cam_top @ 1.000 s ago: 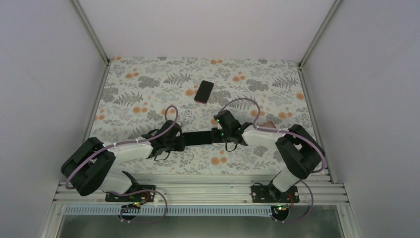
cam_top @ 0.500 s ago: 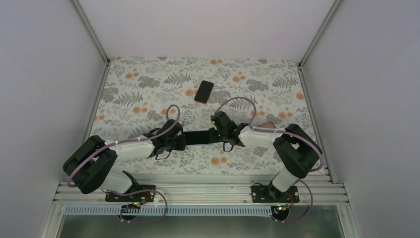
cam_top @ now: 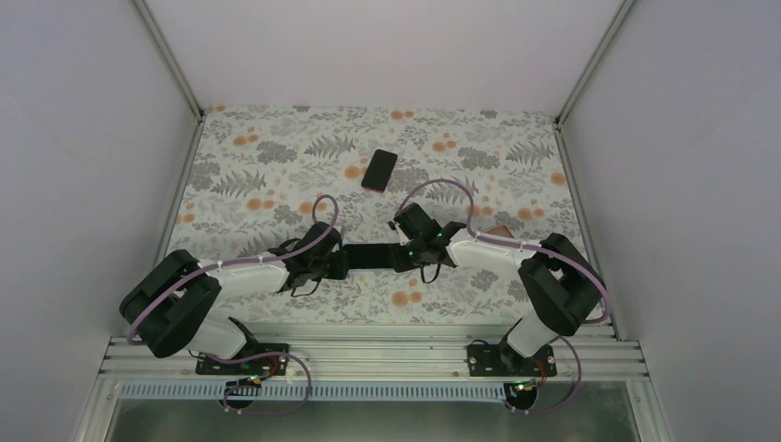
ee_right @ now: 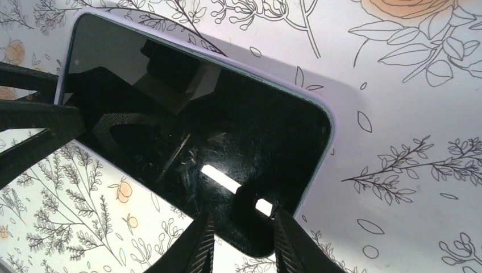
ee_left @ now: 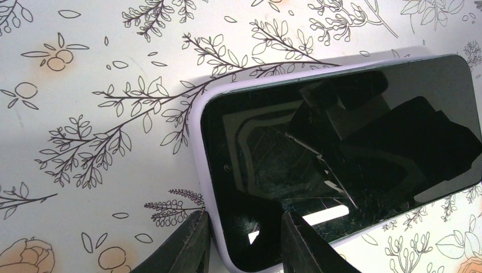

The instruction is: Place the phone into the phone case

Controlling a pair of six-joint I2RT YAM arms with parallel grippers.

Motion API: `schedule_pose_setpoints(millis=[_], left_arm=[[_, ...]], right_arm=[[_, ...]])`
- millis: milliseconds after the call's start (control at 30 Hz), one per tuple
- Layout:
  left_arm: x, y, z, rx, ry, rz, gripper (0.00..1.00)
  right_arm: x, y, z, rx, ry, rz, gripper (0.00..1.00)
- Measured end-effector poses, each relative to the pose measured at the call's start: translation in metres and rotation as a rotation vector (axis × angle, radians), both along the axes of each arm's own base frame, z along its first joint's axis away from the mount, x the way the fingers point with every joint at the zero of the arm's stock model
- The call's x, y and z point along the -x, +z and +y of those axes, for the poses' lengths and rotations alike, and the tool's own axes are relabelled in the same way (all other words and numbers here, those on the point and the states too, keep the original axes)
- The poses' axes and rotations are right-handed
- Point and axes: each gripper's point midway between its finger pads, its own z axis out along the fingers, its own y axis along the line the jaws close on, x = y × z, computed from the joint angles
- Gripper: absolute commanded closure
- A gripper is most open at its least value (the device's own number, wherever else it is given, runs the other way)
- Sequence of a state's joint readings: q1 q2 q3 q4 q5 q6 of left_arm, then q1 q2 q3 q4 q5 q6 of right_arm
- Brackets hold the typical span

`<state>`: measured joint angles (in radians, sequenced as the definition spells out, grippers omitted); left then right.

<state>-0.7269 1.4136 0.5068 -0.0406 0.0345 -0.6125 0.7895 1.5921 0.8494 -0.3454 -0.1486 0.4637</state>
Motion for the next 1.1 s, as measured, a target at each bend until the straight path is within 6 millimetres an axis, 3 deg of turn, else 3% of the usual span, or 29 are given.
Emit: schedule_pose_setpoints(millis=[433,967,1100], left_arm=[[0.0,0.0,0.0,0.001,-0.003,-0.001,0.67],[0.001,0.0,-0.001,0.004,-0.006,0.001,0.67],[0.001,0.0,-0.001,0.005,-0.007,0.002,0.67]], right_arm=[[0.008,-0.012,-0.024,0.111,-0.035,0.033,0.74],[0.006,-0.012,-0.018,0.116,-0.028,0.052,0.76],[0.002,-0.014,-0.012,0.116,-0.023,0.061,0.8]])
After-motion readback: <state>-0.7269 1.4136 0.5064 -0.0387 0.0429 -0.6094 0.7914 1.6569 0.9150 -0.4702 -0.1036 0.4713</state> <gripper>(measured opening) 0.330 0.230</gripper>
